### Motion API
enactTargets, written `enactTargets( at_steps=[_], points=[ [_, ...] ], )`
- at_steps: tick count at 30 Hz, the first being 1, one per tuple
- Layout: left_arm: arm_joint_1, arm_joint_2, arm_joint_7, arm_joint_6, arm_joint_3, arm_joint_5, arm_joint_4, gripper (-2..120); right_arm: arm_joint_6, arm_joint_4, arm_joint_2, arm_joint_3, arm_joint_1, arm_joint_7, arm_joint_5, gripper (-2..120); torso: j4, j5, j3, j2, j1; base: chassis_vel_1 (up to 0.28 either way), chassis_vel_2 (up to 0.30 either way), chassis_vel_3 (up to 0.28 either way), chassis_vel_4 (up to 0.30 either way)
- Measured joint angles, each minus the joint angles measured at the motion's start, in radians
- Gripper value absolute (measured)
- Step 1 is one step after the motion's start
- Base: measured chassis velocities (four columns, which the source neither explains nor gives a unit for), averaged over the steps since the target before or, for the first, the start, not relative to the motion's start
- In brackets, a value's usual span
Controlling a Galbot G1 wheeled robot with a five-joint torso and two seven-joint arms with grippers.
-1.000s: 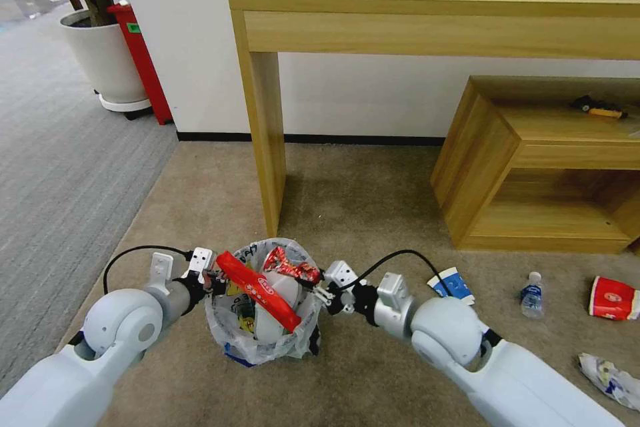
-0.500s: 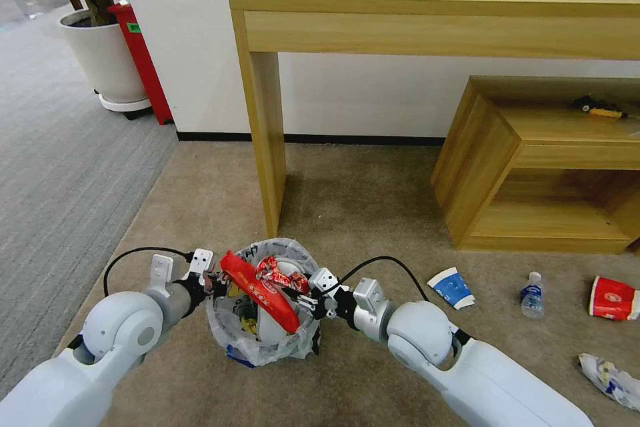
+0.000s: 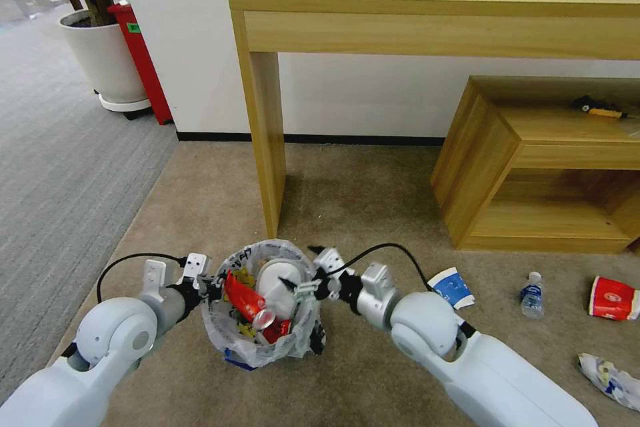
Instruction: Pick up the trash bin and place the garbage on the floor into it.
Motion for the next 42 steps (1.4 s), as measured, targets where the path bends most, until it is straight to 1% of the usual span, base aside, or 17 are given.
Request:
enactTargets(
  at_steps=[1, 3, 4, 6, 7, 8, 9, 10, 11, 12, 14, 16, 18, 19, 25, 27, 42],
  points=[
    [0.000, 0.000, 0.000, 0.000, 0.000, 0.000, 0.000, 0, 0.000, 0.000, 0.000, 0.000, 0.000, 0.000, 0.000, 100, 0.0000, 0.0000, 0.000, 0.000, 0.000, 0.000, 0.000, 0.000, 0.000],
    [0.032, -0.009, 0.022, 0.000, -0.030, 0.015, -0.001, 0, 0.019, 0.010, -0.001, 0.051, -0.026, 0.011, 0.007, 100, 0.0000, 0.0000, 0.000, 0.000, 0.000, 0.000, 0.000, 0.000, 0.000],
    [0.032, -0.009, 0.022, 0.000, -0.030, 0.015, -0.001, 0, 0.019, 0.010, -0.001, 0.051, -0.026, 0.011, 0.007, 100, 0.0000, 0.0000, 0.000, 0.000, 0.000, 0.000, 0.000, 0.000, 0.000],
    [0.084, -0.019, 0.053, 0.000, -0.080, 0.044, -0.007, 0, 0.034, 0.016, -0.003, 0.130, -0.069, 0.016, 0.008, 100, 0.0002, 0.0000, 0.000, 0.000, 0.000, 0.000, 0.000, 0.000, 0.000],
    [0.120, -0.027, 0.069, 0.000, -0.119, 0.064, -0.018, 0, 0.045, 0.017, -0.001, 0.202, -0.114, 0.018, 0.003, 100, 0.0003, 0.0000, 0.000, 0.000, 0.000, 0.000, 0.000, 0.000, 0.000],
    [0.120, -0.027, 0.069, 0.000, -0.119, 0.064, -0.018, 0, 0.045, 0.017, -0.001, 0.202, -0.114, 0.018, 0.003, 100, 0.0003, 0.0000, 0.000, 0.000, 0.000, 0.000, 0.000, 0.000, 0.000],
    [0.153, -0.038, 0.089, 0.000, -0.163, 0.089, -0.029, 0, 0.055, 0.016, 0.006, 0.283, -0.175, 0.017, -0.012, 100, 0.0004, 0.0001, 0.000, 0.000, 0.000, 0.000, 0.000, 0.000, 0.000],
    [0.178, -0.047, 0.105, 0.000, -0.199, 0.108, -0.038, 0, 0.065, 0.016, 0.015, 0.338, -0.227, 0.019, -0.031, 100, -0.0002, 0.0001, 0.000, 0.000, 0.000, 0.000, 0.000, 0.000, 0.000],
    [0.202, -0.054, 0.115, 0.000, -0.228, 0.118, -0.049, 0, 0.080, 0.016, 0.021, 0.379, -0.278, 0.032, -0.049, 100, -0.0001, 0.0003, 0.000, 0.000, 0.000, 0.000, 0.000, 0.000, 0.000],
    [0.202, -0.054, 0.115, 0.000, -0.228, 0.118, -0.049, 0, 0.080, 0.016, 0.021, 0.379, -0.278, 0.032, -0.049, 100, -0.0001, 0.0003, 0.000, 0.000, 0.000, 0.000, 0.000, 0.000, 0.000],
    [0.236, -0.065, 0.129, 0.000, -0.266, 0.131, -0.073, 0, 0.109, 0.021, 0.038, 0.453, -0.375, 0.044, -0.093, 100, 0.0000, 0.0002, 0.000, 0.000, 0.000, 0.000, 0.000, 0.000, 0.000],
    [0.241, -0.066, 0.130, 0.000, -0.271, 0.132, -0.077, 0, 0.114, 0.022, 0.044, 0.469, -0.393, 0.041, -0.105, 100, 0.0000, 0.0002, 0.000, 0.000, 0.000, 0.000, 0.000, 0.000, 0.000],
    [0.274, -0.076, 0.144, 0.000, -0.301, 0.153, -0.117, 0, 0.153, 0.026, 0.073, 0.530, -0.473, 0.014, -0.185, 100, -0.0003, 0.0003, 0.000, 0.000, 0.000, 0.000, 0.000, 0.000, 0.000],
    [0.284, -0.082, 0.149, 0.000, -0.304, 0.168, -0.129, 0, 0.166, 0.026, 0.082, 0.540, -0.486, 0.009, -0.203, 100, 0.0000, 0.0003, 0.000, 0.000, 0.000, 0.000, 0.000, 0.000, 0.000],
    [0.307, -0.106, 0.151, 0.000, -0.305, 0.197, -0.165, 0, 0.178, 0.027, 0.091, 0.560, -0.504, -0.001, -0.210, 100, 0.0005, 0.0000, 0.000, 0.000, 0.000, -0.004, -0.009, 0.009, 0.006],
    [0.319, -0.115, 0.151, 0.000, -0.307, 0.202, -0.186, 0, 0.185, 0.026, 0.091, 0.569, -0.504, -0.007, -0.204, 100, 0.0003, 0.0000, 0.000, 0.000, 0.000, -0.087, -0.074, 0.084, 0.085],
    [0.346, -0.122, 0.148, 0.000, -0.308, 0.208, -0.224, 0, 0.206, 0.015, 0.090, 0.609, -0.526, -0.034, -0.189, 100, -0.0001, 0.0001, 0.000, 0.000, 0.000, -0.167, -0.161, 0.159, 0.164]
  ],
)
